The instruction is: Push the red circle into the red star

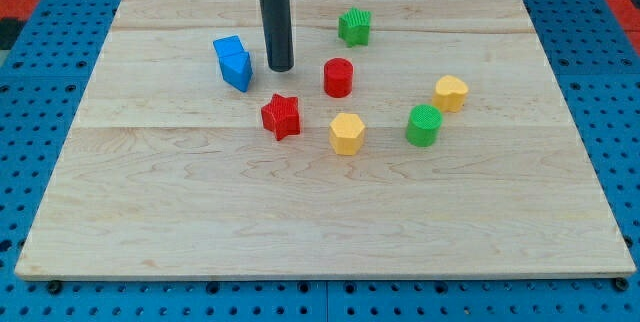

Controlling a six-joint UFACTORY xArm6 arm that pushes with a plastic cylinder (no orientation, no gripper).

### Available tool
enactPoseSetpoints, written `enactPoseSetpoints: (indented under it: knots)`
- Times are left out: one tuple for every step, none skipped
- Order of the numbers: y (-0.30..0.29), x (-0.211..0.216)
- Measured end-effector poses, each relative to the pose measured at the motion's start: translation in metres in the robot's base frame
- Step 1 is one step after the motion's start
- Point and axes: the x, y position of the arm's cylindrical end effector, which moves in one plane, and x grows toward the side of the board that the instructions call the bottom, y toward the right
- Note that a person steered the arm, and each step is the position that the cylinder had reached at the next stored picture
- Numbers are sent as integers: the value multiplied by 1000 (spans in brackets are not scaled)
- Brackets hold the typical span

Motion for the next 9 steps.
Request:
enactPoseSetpoints:
  knots:
    - [41,-4]
    - [73,-2]
    - [80,9]
    - [83,37]
    - [104,40]
    - [113,51]
    - [100,61]
    - [84,61]
    - [81,63]
